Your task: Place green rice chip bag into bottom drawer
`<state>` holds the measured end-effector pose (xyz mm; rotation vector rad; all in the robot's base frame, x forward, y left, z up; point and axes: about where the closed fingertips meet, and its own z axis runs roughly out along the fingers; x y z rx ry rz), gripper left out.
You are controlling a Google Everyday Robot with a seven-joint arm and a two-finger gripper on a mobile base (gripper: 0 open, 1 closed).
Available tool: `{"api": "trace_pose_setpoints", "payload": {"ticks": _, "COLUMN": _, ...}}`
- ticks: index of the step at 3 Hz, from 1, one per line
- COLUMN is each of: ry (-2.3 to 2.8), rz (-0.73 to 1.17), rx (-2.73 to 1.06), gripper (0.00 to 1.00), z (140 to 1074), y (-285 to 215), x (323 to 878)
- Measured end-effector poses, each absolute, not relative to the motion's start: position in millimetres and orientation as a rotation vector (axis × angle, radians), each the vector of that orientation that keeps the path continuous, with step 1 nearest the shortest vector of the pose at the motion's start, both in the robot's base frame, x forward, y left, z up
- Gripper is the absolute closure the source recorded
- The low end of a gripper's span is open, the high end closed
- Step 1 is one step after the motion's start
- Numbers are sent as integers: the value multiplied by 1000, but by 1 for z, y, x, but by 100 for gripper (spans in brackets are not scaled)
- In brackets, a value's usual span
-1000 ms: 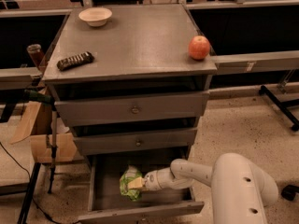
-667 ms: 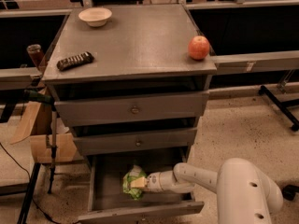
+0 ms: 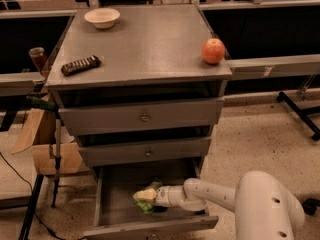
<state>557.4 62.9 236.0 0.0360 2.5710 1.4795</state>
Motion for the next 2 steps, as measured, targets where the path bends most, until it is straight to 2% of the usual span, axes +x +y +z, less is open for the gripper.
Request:
{"api": "trace_pose_setpoints", "payload": {"ticks": 1, "ry": 2572, "rz": 1472, "rx": 41, "gripper": 0, "z": 235, "y": 63, "x": 558}}
{"api": "trace_pose_setpoints", "payload": {"ticks": 2, "ry": 2574, "rz": 1471, "rx": 35, "gripper": 0, "z": 235, "y": 64, "x": 557}}
